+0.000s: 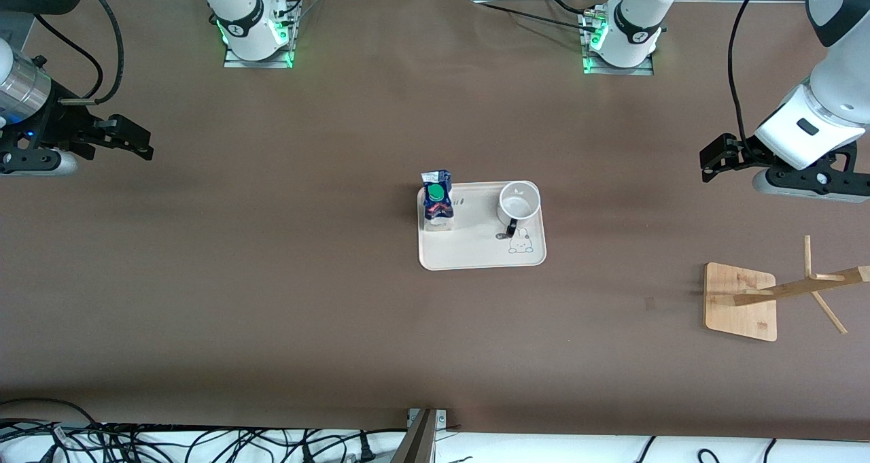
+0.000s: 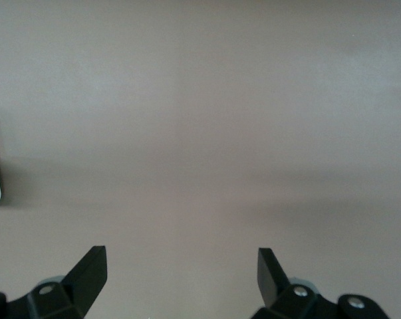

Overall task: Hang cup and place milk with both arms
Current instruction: 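Reach the right gripper down to the blue milk carton on the tray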

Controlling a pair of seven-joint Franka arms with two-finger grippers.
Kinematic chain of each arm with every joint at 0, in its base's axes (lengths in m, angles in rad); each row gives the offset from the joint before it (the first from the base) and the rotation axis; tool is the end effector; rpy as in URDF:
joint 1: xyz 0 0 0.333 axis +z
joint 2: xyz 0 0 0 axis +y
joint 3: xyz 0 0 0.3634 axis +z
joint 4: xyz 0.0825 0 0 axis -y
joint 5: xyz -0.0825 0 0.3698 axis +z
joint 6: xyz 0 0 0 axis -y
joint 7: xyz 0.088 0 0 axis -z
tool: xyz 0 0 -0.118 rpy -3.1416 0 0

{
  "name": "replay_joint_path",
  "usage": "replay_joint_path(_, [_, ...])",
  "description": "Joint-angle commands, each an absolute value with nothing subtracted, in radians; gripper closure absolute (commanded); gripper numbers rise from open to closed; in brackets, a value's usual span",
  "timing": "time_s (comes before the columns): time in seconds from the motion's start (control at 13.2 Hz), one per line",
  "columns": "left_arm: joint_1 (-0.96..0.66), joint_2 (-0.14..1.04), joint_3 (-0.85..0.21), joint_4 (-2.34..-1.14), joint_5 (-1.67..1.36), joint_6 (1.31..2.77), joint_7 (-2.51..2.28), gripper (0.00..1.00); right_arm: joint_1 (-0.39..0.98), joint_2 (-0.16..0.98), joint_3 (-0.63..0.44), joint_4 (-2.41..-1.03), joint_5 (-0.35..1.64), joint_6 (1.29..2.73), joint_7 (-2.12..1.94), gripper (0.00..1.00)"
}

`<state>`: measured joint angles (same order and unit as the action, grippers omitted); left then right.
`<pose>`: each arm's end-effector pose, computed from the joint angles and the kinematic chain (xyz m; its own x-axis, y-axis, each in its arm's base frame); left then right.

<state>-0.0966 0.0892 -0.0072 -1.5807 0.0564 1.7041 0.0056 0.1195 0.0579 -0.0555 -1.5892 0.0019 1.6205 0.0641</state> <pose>0.5802 -0.0543 0.6184 0.9926 -0.1165 0.0337 -0.1145 -0.9919 -0.0556 0.5620 0.0372 0.6248 0.9997 -0.0002 -0.0264 -0.0001 -1.0000 0.0030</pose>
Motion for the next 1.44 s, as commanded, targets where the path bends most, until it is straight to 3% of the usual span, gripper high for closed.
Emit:
replay_joint_path(0.0, [-0.097,0.104,-0.006,-1.548,0.054,1.687,0.005,0.00,0.115,0.061,-0.054,-1.578,0.021,1.602,0.055,0.00])
replay_joint_path(0.68, [-0.095,0.104,-0.006,-1.548,0.054,1.687,0.006,0.00,0.130,0.066,-0.038,-1.565,0.017,1.602,0.049,0.00])
replay_joint_path(1.13, [-0.095,0.104,-0.006,-1.548,0.054,1.687,0.006,0.00,0.265,0.094,-0.025,-1.532,0.009,1.468,0.046,0.00])
replay_joint_path(1.36, [-0.095,0.104,-0.006,-1.548,0.054,1.687,0.006,0.00,0.317,0.118,0.003,-1.555,0.064,1.530,0.044,0.00])
